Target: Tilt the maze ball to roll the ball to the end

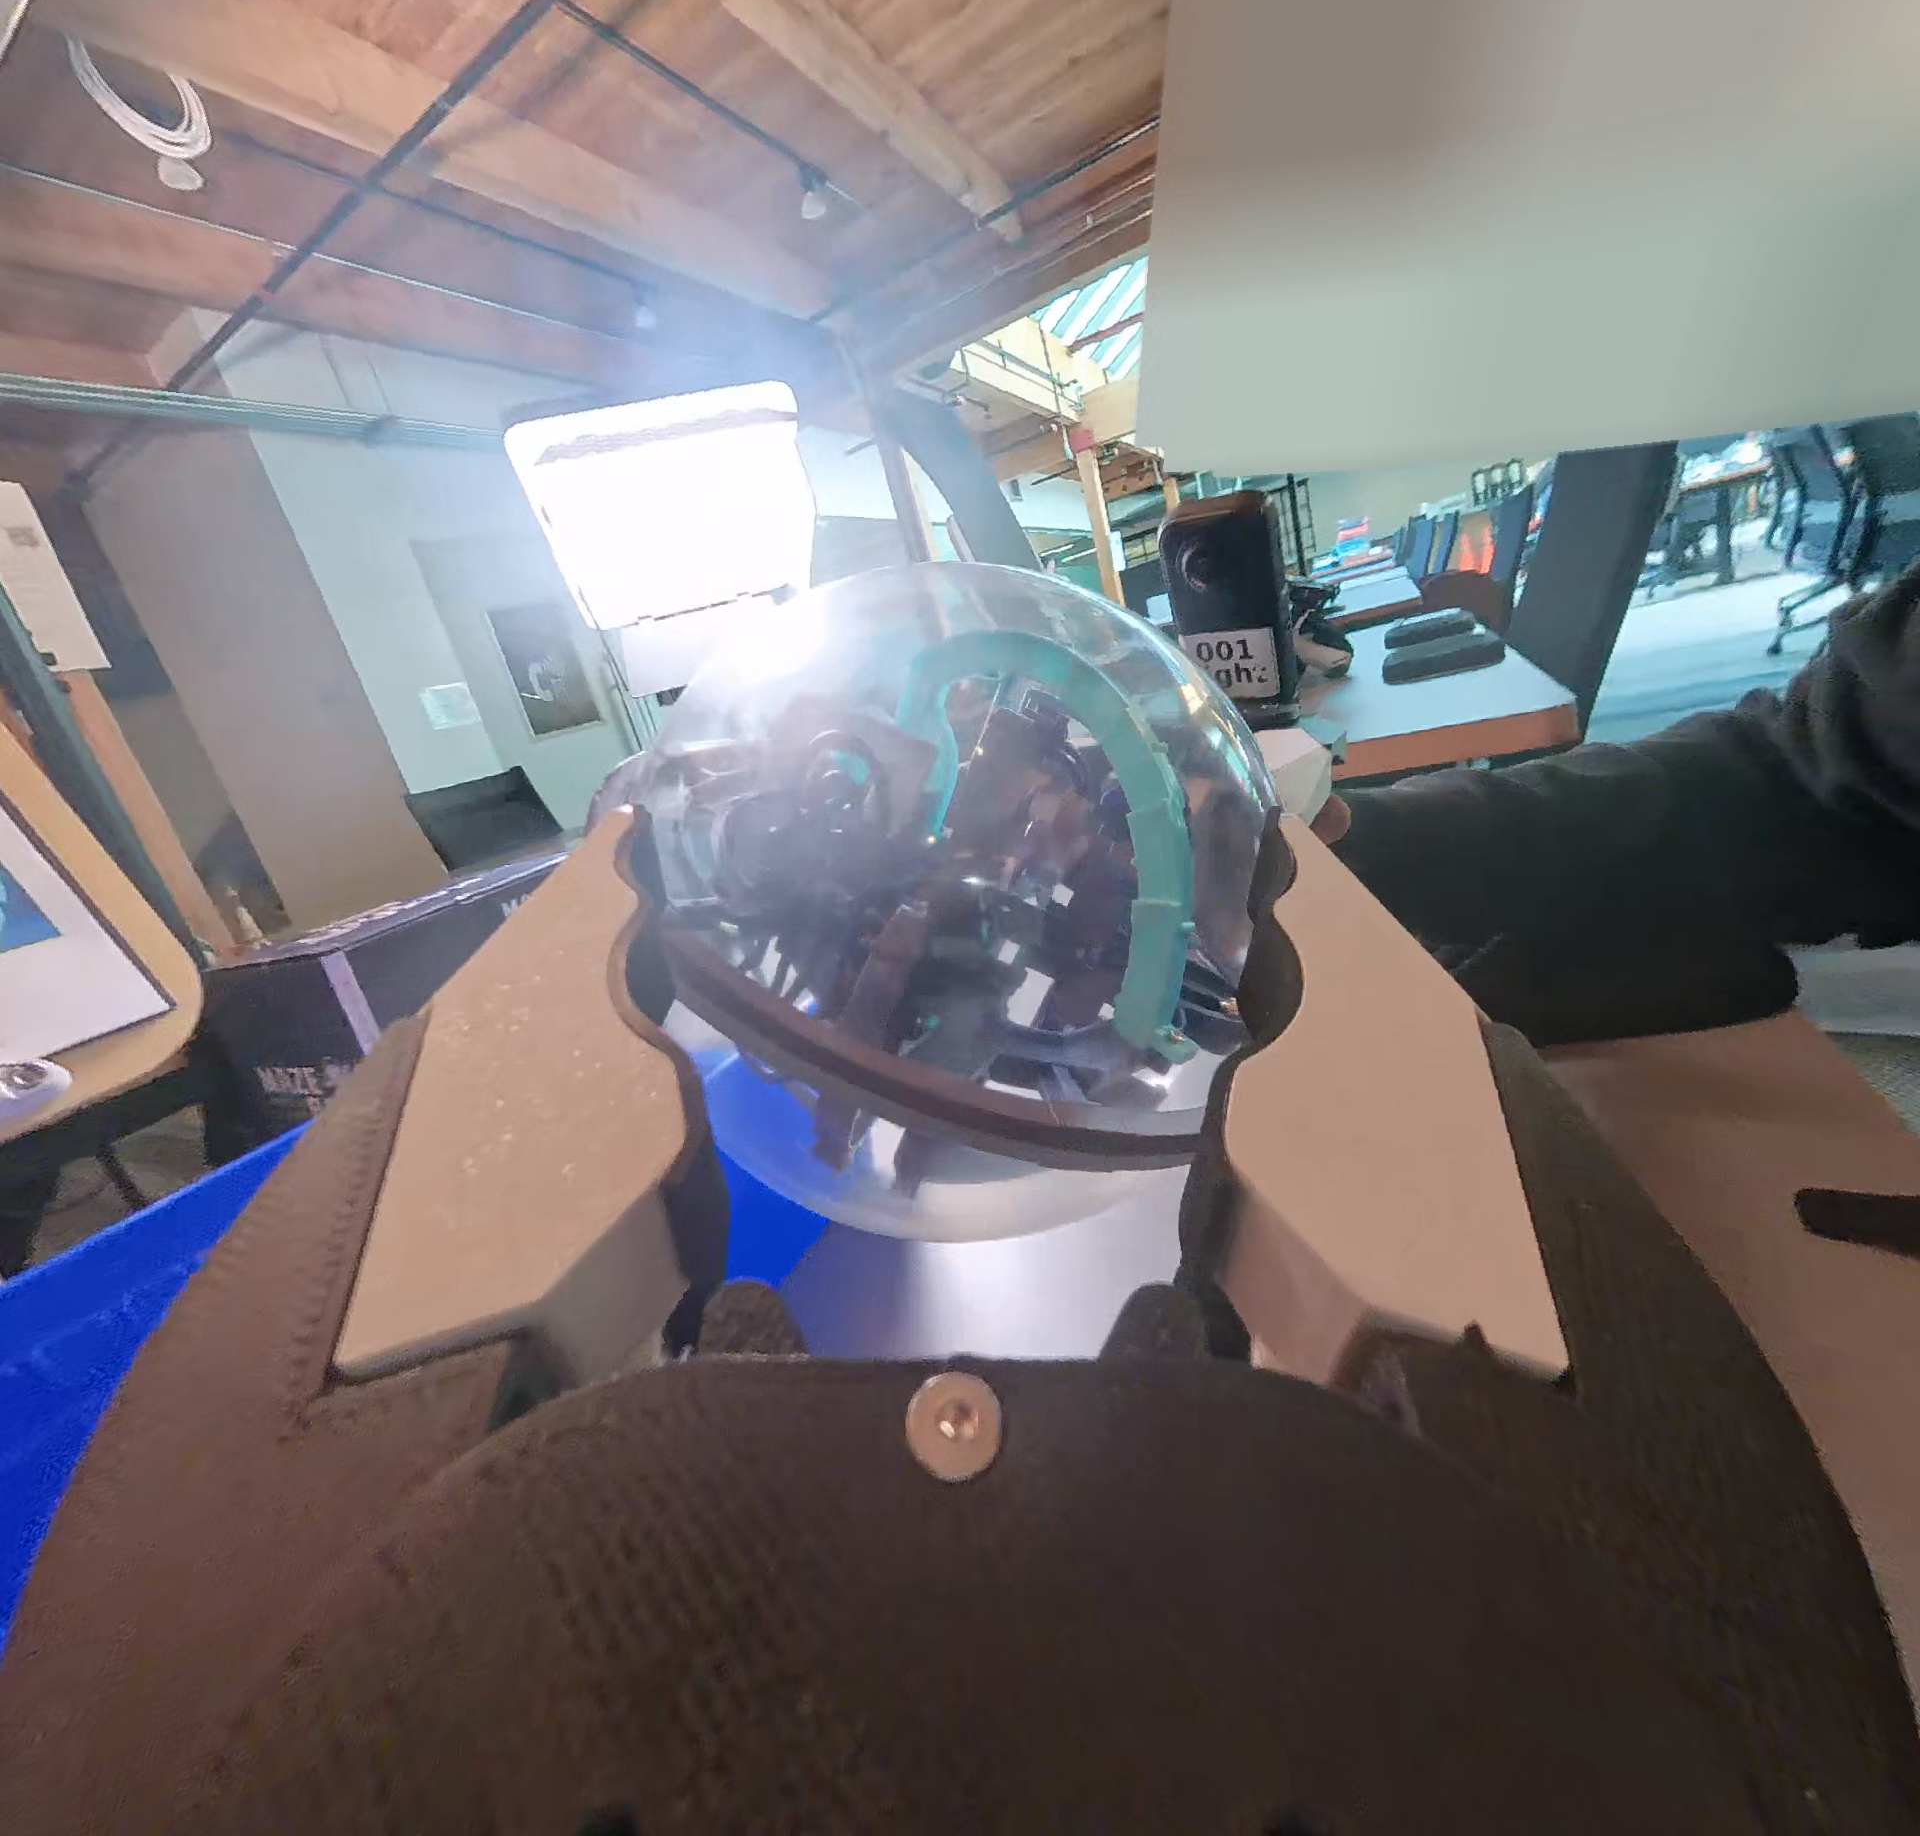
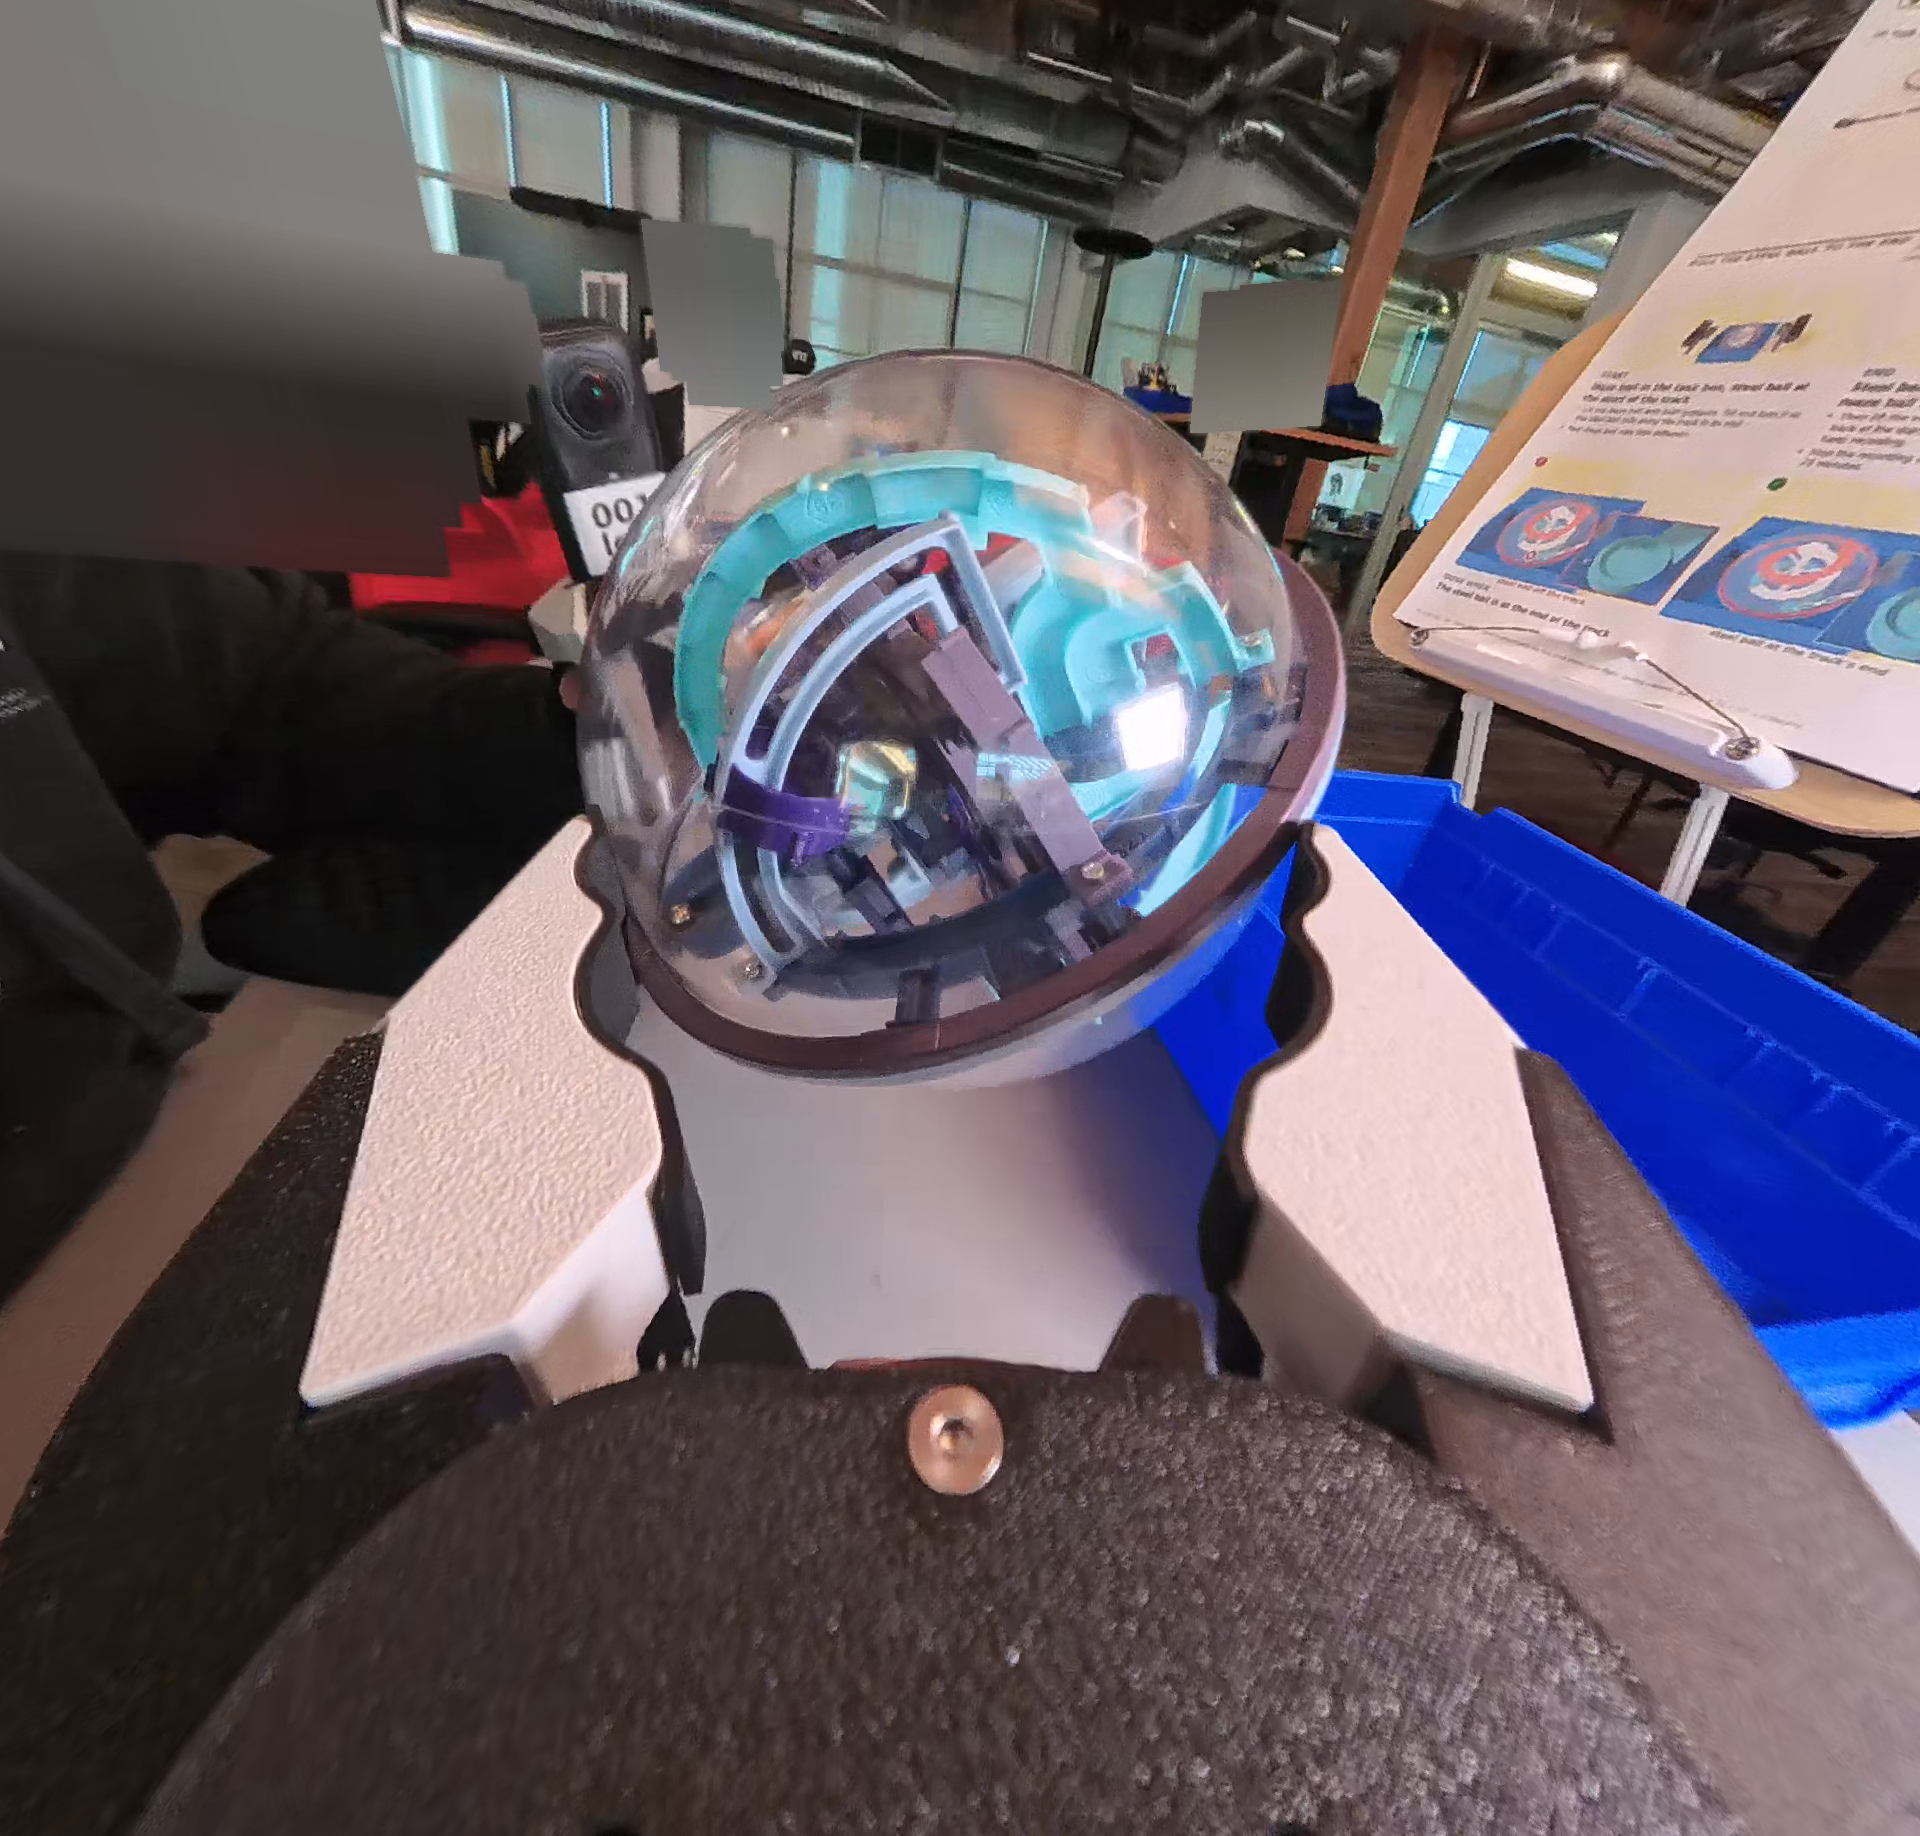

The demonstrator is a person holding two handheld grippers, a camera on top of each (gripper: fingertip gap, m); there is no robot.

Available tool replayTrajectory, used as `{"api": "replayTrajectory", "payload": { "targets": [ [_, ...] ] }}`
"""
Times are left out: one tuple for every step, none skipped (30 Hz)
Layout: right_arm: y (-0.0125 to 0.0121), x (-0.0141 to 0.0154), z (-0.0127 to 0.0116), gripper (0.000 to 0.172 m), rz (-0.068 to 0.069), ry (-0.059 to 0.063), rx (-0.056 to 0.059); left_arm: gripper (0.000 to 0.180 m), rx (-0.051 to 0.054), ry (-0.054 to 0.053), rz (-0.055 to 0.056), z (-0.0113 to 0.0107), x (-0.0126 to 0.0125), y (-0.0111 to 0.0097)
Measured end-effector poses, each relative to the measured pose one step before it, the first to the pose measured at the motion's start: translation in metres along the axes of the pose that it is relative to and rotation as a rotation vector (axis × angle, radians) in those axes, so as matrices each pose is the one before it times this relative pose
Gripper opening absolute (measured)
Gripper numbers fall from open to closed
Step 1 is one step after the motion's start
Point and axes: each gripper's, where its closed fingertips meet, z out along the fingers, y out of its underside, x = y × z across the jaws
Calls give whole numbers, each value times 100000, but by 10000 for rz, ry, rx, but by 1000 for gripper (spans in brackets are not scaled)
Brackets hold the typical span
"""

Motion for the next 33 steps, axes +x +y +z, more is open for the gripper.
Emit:
{"api": "replayTrajectory", "payload": {
  "targets": [
    [-94, 43, 88, 124, 261, 61, 145, 112, 88, -67, -247, 41, -183, -4],
    [133, 126, 155, 124, 277, 126, 64, 112, -12, -109, -133, 58, -196, 205],
    [322, 223, 166, 126, 221, 152, -84, 112, -184, -110, 63, 86, -147, 406],
    [344, 191, 160, 127, 201, 106, -124, 113, -174, -124, 141, 91, -95, 302],
    [259, 87, 163, 128, 197, 28, -86, 113, -52, -111, 127, 62, -38, 63],
    [186, 24, 144, 128, 202, -15, -75, 113, 7, -62, 147, 29, 19, -77],
    [165, 15, 117, 129, 225, -13, -87, 114, -46, -29, 115, 47, -3, -40],
    [166, 53, 82, 129, 246, 3, -87, 114, -93, -27, 33, 69, -20, 31],
    [136, 99, 49, 129, 231, 25, -72, 114, -136, -35, -7, 77, -37, 153],
    [161, 176, 16, 129, 194, 60, -87, 114, -195, -29, 2, 104, -29, 295],
    [229, 241, 3, 130, 161, 97, -160, 114, -277, -18, 1, 92, -40, 456],
    [300, 304, 14, 130, 146, 137, -220, 114, -339, -7, -30, 103, -75, 610],
    [287, 342, -12, 131, 137, 179, -199, 115, -375, 0, -120, 122, -94, 743],
    [325, 318, 4, 131, 137, 178, -221, 115, -373, 18, -207, 121, -95, 784],
    [434, 264, -11, 130, 155, 142, -300, 115, -307, 26, -193, 107, -34, 731],
    [551, 224, 9, 130, 185, 111, -370, 115, -293, 6, -198, 119, 18, 700],
    [654, 190, 13, 130, 197, 90, -398, 115, -300, 7, -169, 129, 75, 672],
    [656, 142, 30, 130, 174, 79, -333, 115, -264, 24, -93, 135, 96, 601],
    [625, 139, 32, 130, 159, 72, -248, 115, -259, 49, -66, 127, 111, 554],
    [605, 119, 52, 130, 203, 47, -223, 115, -223, 63, -98, 123, 75, 478],
    [605, 97, 88, 130, 264, 13, -234, 115, -205, 80, -163, 123, 58, 437],
    [546, 96, 92, 130, 258, -13, -200, 115, -167, 87, -187, 98, 13, 358],
    [307, 39, 63, 130, 204, -43, -74, 115, -30, 61, -131, 56, -35, 149],
    [6, -66, 5, 129, 173, -82, 45, 115, 99, 46, -144, -33, -19, -124],
    [72, -54, 24, 129, 159, -58, -64, 115, 33, 27, -128, -35, -29, -100],
    [52, -26, 38, 129, 101, -20, -68, 115, 9, 17, -59, -19, -49, -43],
    [23, -13, 20, 129, 71, -9, -61, 115, 15, 22, -84, -9, -59, -31],
    [28, 1, -14, 129, 22, -30, -69, 115, 18, 46, -84, -28, -91, -12],
    [35, 18, -75, 128, -45, -62, -63, 114, -7, 70, -145, -54, -135, 16],
    [42, 0, -120, 125, -106, -96, -51, 115, -30, 95, -288, -72, -191, 35],
    [104, 9, -193, 122, -189, -121, -69, 115, -19, 124, -399, -75, -194, 41],
    [206, 22, -256, 119, -340, -123, -119, 115, 19, 140, -410, -52, -189, 31],
    [371, 137, -313, 116, -543, -64, -179, 113, 78, 113, -354, -38, -169, -17]
  ]
}}
